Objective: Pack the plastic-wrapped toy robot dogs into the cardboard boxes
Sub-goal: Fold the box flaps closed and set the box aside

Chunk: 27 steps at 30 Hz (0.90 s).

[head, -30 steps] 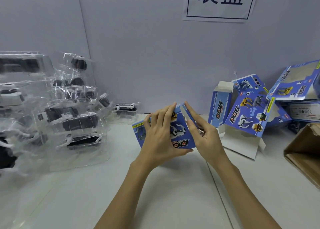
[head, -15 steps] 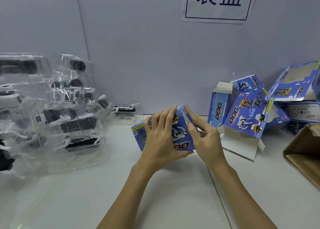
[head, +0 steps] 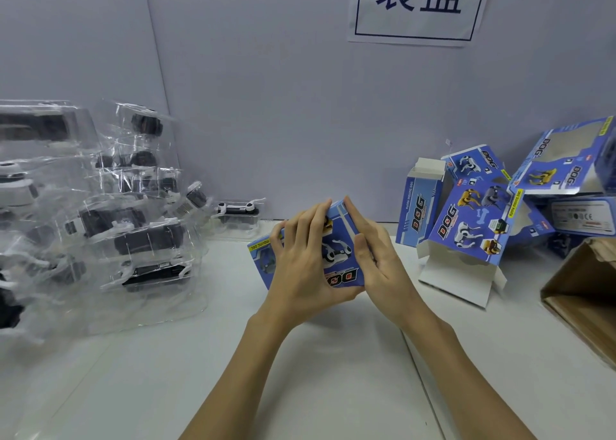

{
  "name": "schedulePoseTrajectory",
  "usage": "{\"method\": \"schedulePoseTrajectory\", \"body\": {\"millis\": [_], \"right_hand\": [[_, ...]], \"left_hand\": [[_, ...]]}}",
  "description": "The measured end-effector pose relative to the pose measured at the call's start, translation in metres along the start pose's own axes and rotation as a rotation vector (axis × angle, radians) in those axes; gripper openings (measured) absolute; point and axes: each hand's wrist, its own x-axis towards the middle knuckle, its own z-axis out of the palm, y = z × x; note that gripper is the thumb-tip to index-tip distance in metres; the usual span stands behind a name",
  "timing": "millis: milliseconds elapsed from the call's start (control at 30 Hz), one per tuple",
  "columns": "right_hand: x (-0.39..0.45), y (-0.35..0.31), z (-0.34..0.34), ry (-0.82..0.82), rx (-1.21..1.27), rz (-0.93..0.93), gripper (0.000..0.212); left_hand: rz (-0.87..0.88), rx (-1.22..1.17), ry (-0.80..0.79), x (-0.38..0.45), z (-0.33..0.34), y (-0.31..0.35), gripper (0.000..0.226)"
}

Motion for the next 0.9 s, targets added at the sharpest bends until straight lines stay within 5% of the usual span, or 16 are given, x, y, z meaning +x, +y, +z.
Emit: {"method": "schedulePoseTrajectory", "body": {"millis": [900], "right_hand": [[-0.003, 0.014, 0.003, 0.030, -0.031, -0.112, 0.051]], "left_hand": [[-0.087, -0.146, 0.018, 0.005, -0.011, -0.011, 0.117]]}}
